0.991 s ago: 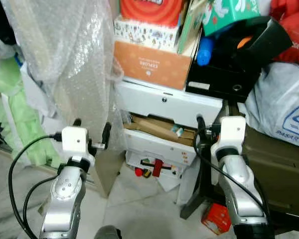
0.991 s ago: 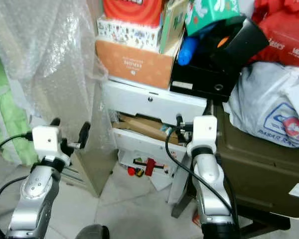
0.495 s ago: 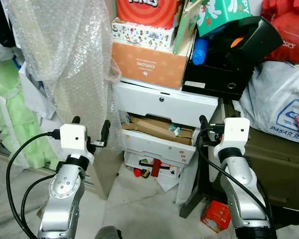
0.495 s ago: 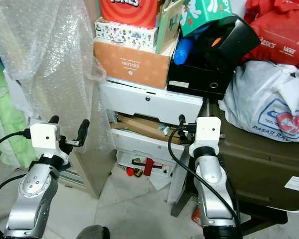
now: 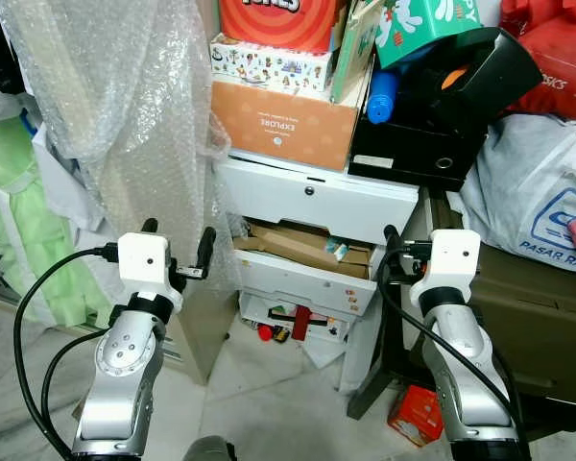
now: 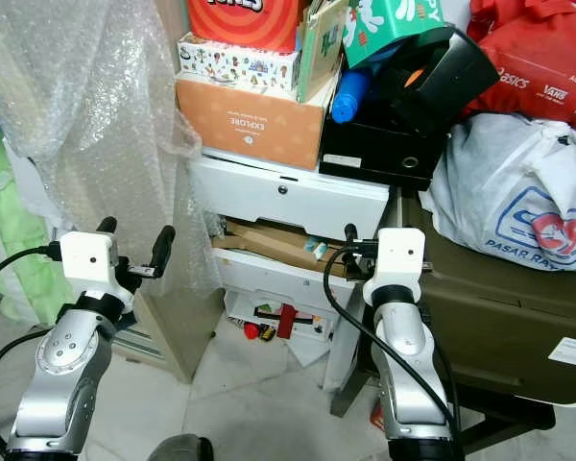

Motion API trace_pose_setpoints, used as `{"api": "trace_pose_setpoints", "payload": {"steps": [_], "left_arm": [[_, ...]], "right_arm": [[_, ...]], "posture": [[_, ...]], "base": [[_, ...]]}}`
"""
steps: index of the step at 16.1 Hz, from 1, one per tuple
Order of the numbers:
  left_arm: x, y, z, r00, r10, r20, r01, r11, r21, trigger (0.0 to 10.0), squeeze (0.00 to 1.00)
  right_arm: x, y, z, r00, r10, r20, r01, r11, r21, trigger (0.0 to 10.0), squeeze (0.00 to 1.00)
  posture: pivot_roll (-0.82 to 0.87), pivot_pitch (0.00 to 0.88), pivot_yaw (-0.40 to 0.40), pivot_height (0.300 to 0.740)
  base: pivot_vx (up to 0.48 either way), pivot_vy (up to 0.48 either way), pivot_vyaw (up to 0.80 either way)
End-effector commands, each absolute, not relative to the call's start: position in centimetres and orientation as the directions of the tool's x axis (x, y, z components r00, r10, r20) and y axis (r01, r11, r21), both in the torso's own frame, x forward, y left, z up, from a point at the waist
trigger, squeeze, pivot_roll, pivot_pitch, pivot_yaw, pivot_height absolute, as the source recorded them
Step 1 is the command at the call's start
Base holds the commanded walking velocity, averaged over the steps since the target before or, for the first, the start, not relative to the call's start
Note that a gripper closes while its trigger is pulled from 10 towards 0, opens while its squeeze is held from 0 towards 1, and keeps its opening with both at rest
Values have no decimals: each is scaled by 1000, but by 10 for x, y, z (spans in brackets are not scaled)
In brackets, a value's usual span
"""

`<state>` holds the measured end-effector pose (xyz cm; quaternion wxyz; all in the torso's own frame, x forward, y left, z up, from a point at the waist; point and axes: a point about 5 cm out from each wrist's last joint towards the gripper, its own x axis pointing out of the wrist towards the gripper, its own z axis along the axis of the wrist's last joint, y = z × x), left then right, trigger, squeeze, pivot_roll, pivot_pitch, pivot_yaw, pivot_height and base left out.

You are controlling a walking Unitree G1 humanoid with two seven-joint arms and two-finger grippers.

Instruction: Clean up the room

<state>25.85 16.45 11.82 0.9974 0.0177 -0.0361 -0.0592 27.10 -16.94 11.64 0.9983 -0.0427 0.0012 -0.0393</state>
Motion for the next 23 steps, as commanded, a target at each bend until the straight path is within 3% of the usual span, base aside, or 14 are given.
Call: {"api": "trace_pose_setpoints", "payload": {"steps": [1, 12, 16, 23], "left_arm": [[258, 162, 121, 990, -124, 74, 121, 992, 42, 10000, 0], [260, 143, 126, 986, -136, 96, 135, 991, 11, 10000, 0], [249, 140, 115, 990, -129, 51, 130, 991, -11, 10000, 0], [256, 134, 119, 987, -147, 63, 148, 989, -12, 10000, 0]], "right_arm": [[270, -170, 122, 996, -85, 22, 87, 992, -90, 10000, 0], [274, -177, 121, 996, -82, -23, 80, 994, -69, 10000, 0], [273, -170, 126, 999, -34, -3, 34, 996, -85, 10000, 0], [273, -172, 122, 998, -49, -25, 47, 996, -77, 10000, 0]], "posture": [[82, 0, -12, 740], [64, 0, -47, 740], [36, 3, -20, 740], [38, 0, -17, 740]], "base": [[0, 0, 0], [0, 0, 0], [0, 0, 739], [0, 0, 800]]}}
